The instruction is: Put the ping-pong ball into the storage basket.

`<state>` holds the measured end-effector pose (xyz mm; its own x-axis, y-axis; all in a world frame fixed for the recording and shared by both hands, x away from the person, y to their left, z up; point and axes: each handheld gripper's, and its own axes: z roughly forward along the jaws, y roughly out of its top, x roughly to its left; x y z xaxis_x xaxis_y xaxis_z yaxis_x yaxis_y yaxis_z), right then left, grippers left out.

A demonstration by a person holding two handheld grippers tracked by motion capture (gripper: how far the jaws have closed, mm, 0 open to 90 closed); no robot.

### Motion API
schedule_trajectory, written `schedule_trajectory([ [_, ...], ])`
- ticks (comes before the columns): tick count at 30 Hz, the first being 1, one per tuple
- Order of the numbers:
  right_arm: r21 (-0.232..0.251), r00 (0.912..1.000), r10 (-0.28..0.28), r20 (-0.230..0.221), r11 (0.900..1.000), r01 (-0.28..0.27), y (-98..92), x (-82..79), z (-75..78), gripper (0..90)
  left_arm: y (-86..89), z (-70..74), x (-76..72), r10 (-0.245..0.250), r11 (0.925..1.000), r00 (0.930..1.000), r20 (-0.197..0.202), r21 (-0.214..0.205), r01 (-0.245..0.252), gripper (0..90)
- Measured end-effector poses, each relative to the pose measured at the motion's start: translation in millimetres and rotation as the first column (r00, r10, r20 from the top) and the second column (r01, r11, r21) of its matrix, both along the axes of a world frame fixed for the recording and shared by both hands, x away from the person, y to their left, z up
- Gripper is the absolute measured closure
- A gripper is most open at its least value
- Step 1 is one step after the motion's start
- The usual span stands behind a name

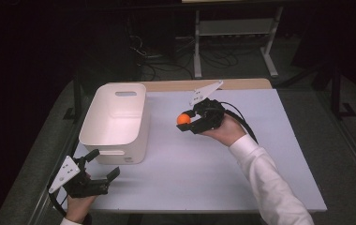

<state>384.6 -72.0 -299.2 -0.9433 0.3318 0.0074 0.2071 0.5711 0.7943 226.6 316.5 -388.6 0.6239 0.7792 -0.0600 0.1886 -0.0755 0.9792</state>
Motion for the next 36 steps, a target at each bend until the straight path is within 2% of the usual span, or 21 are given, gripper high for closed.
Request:
schedule_trajectory([
  [2, 0.004, 1.0, -0.003, -0.004, 1.0, 0.003, 1.7, -0.5, 2.7, 49.3, -0.2, -0.1, 0.0, -0.001, 1.0, 1.0, 0.0, 0.0, 0.001, 0.0],
  [3, -0.004, 0.9996, 0.017, 0.023, 0.9999, -0.016, 1.3, 1.8, 3.5, 49.3, -0.2, -0.1, 0.0, -0.001, 1.0, 1.0, -0.001, 0.0, 0.001, 0.0],
  [6, 0.004, 1.0, 0.001, 0.001, 1.0, -0.001, 4.2, 0.3, 7.8, 49.4, 0.2, 0.0, 0.1, 0.001, 1.0, 1.0, 0.002, 0.0, 0.0, 0.0],
  [7, 0.012, 0.9999, 0.007, 0.011, 0.9999, -0.007, 5.0, 1.2, 8.7, 49.3, 0.3, -0.1, 0.0, 0.0, 1.0, 1.0, 0.002, 0.001, 0.0, 0.0],
  [10, 0.016, 1.0, 0.002, 0.002, 0.9999, -0.002, 6.2, 1.2, 11.9, 49.3, 0.4, 0.3, -0.3, 0.001, 1.0, 1.0, -0.003, 0.006, -0.001, 0.0],
  [15, 0.008, 0.9992, 0.018, 0.036, 0.9998, -0.018, 6.9, 4.2, 13.8, 49.3, 0.6, 0.4, -0.5, 0.0, 1.0, 1.0, -0.002, 0.007, 0.0, 0.0],
  [20, 0.014, 0.999, 0.017, 0.042, 0.9997, -0.018, 8.4, 5.0, 15.4, 49.3, -0.1, -0.2, 0.3, -0.006, 0.9999, 1.0, -0.008, 0.015, 0.006, 0.0],
  [22, 0.023, 0.9997, 0.007, 0.024, 0.9997, -0.008, 9.4, 3.8, 16.8, 49.3, -0.4, 0.2, -0.4, -0.003, 1.0, 1.0, -0.007, 0.002, 0.003, 0.0],
  [24, 0.025, 0.9995, 0.01, 0.031, 0.9996, -0.011, 9.4, 4.6, 18.1, 49.3, 0.7, 0.2, -0.2, -0.002, 0.9999, 1.0, -0.009, 0.016, 0.002, 0.0],
  [28, 0.026, 0.9988, 0.016, 0.046, 0.9995, -0.017, 9.8, 6.9, 20.1, 49.3, -0.6, 0.1, -0.3, -0.005, 1.0, 1.0, -0.007, 0.003, 0.005, 0.0],
  [29, 0.026, 0.9989, 0.016, 0.045, 0.9995, -0.017, 10.0, 7.1, 20.5, 49.3, 0.9, 0.3, -0.1, -0.006, 0.9996, 1.0, -0.007, 0.026, 0.006, 0.0],
  [32, 0.025, 0.9986, 0.019, 0.05, 0.9995, -0.02, 11.2, 8.8, 23.7, 49.3, -0.6, 0.0, -0.2, -0.003, 1.0, 1.0, -0.007, 0.001, 0.003, 0.0],
  [36, 0.03, 0.9992, 0.01, 0.039, 0.9995, -0.011, 13.7, 8.4, 29.1, 49.3, 0.6, 0.1, -0.1, -0.005, 0.9998, 0.9999, -0.009, 0.018, 0.005, 0.0],
])
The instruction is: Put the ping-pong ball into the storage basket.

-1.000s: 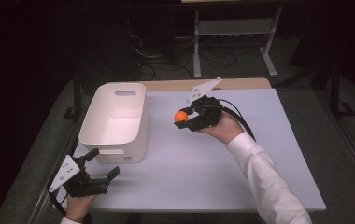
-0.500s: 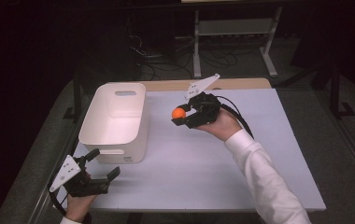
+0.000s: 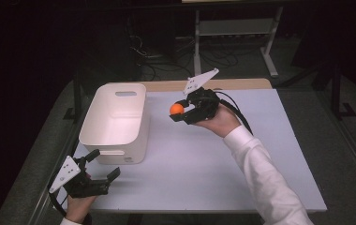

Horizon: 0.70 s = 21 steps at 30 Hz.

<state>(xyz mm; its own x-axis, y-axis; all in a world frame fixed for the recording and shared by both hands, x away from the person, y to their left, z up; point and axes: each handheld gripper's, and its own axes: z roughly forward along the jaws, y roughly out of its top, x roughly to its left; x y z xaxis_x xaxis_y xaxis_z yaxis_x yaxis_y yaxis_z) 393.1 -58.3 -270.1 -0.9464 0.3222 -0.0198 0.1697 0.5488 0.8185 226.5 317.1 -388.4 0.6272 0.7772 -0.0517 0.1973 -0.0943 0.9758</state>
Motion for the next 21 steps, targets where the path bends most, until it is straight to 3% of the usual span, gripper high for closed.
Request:
schedule_trajectory([
  [1, -0.004, 0.9997, 0.012, 0.022, 0.9999, -0.012, 0.4, 2.1, 1.0, 49.3, 0.1, 0.0, 0.0, 0.0, 1.0, 1.0, 0.001, 0.002, 0.0, 0.0],
  [2, 0.001, 0.9999, 0.006, 0.014, 1.0, -0.006, 1.2, 1.6, 1.9, 49.3, -1.0, 0.0, -0.4, 0.001, 0.9999, 1.0, 0.001, -0.017, -0.001, 0.0],
  [6, 0.001, 1.0, 0.001, 0.008, 1.0, -0.001, 4.5, 1.1, 7.9, 49.3, -0.7, 0.0, -0.4, 0.002, 0.9999, 1.0, 0.0, -0.014, -0.002, 0.0],
  [13, 0.003, 0.999, 0.028, 0.035, 0.9996, -0.029, 12.9, 4.6, 14.9, 49.3, 0.6, 0.8, -0.8, -0.001, 1.0, 1.0, -0.008, 0.004, 0.001, 0.0],
  [14, 0.001, 0.9986, 0.032, 0.042, 0.9995, -0.032, 13.8, 5.5, 15.5, 49.3, -0.1, -0.4, 0.1, -0.002, 0.9999, 1.0, 0.006, -0.01, 0.003, 0.0],
  [20, 0.003, 0.9992, 0.032, 0.025, 0.9995, -0.032, 21.9, 5.0, 19.8, 49.3, 0.1, -0.2, 0.1, -0.003, 1.0, 1.0, 0.005, -0.009, 0.003, 0.0],
  [21, -0.004, 0.9983, 0.044, 0.038, 0.999, -0.044, 23.5, 6.6, 19.0, 49.3, 0.1, -0.2, 0.1, -0.004, 1.0, 1.0, 0.005, -0.009, 0.004, 0.0],
])
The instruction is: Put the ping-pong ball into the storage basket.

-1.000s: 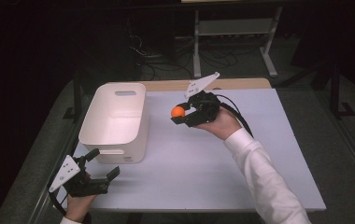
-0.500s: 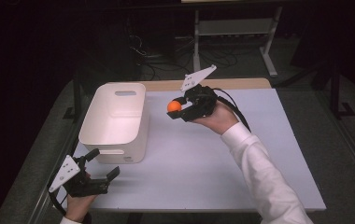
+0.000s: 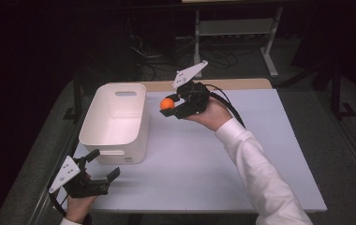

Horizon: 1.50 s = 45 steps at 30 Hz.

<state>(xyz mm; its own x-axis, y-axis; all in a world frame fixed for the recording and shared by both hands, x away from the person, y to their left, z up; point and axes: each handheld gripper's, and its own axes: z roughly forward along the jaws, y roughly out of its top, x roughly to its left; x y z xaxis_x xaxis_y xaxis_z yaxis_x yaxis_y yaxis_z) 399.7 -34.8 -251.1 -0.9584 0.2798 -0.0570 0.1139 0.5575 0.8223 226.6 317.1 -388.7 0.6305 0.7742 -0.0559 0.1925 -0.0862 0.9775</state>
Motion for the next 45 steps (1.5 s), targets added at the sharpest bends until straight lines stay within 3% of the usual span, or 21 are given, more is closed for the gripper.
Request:
schedule_trajectory([
  [1, -0.009, 0.9998, 0.009, 0.017, 0.9999, -0.008, 1.1, 1.5, -0.5, 49.3, -0.1, -0.1, 0.1, 0.0, 1.0, 1.0, 0.0, -0.001, 0.0, 0.0],
  [3, -0.002, 1.0, 0.004, -0.008, 1.0, -0.005, 3.7, 0.7, -0.4, 49.3, -0.1, 0.1, 0.0, -0.002, 1.0, 1.0, 0.002, 0.001, 0.002, 0.0],
  [4, -0.001, 0.9999, 0.015, 0.008, 0.9999, -0.015, 5.7, 2.6, -1.1, 49.3, -0.1, 0.1, -0.1, -0.002, 1.0, 1.0, 0.002, 0.002, 0.002, 0.0],
  [5, -0.004, 0.9999, 0.005, -0.016, 1.0, -0.005, 7.2, 1.1, -0.4, 49.3, -0.2, 0.1, -0.1, -0.002, 1.0, 1.0, 0.001, -0.001, 0.002, 0.0],
  [6, -0.012, 0.9998, 0.02, 0.007, 0.9997, -0.02, 8.6, 3.7, -0.6, 49.3, 0.0, 0.1, 0.0, -0.002, 1.0, 1.0, 0.002, 0.002, 0.002, 0.0],
  [9, -0.009, 0.9994, 0.032, 0.013, 0.9995, -0.032, 13.4, 5.4, -0.3, 49.3, 0.1, 0.1, -0.1, 0.0, 1.0, 1.0, 0.003, -0.001, 0.0, 0.0],
  [45, -0.036, 0.9954, 0.088, 0.039, 0.9956, -0.086, 53.1, 11.3, 15.9, 49.3, 0.4, 0.1, -0.2, 0.001, 0.9999, 1.0, 0.003, -0.013, -0.001, 0.0],
])
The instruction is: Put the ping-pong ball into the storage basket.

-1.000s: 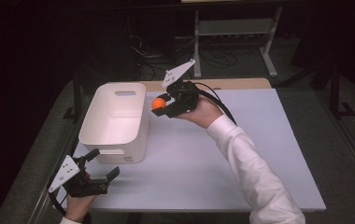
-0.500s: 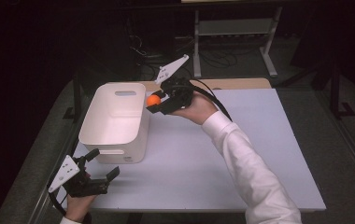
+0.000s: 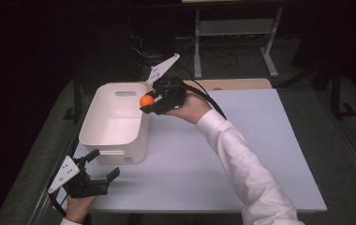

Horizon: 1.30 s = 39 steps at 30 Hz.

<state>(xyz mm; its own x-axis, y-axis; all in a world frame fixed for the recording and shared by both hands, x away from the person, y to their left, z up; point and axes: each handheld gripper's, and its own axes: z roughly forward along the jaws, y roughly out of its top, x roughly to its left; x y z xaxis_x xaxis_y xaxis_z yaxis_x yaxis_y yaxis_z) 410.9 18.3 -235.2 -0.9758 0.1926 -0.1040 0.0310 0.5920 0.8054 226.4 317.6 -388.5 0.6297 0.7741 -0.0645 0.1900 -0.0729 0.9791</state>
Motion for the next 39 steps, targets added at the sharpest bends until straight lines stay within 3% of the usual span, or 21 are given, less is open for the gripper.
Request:
schedule_trajectory([
  [39, -0.015, 0.9977, 0.059, -0.034, 0.9981, -0.06, 48.9, 8.9, -17.5, 49.3, 0.2, 0.2, -0.4, -0.001, 0.9999, 1.0, -0.002, -0.011, 0.001, 0.0],
])
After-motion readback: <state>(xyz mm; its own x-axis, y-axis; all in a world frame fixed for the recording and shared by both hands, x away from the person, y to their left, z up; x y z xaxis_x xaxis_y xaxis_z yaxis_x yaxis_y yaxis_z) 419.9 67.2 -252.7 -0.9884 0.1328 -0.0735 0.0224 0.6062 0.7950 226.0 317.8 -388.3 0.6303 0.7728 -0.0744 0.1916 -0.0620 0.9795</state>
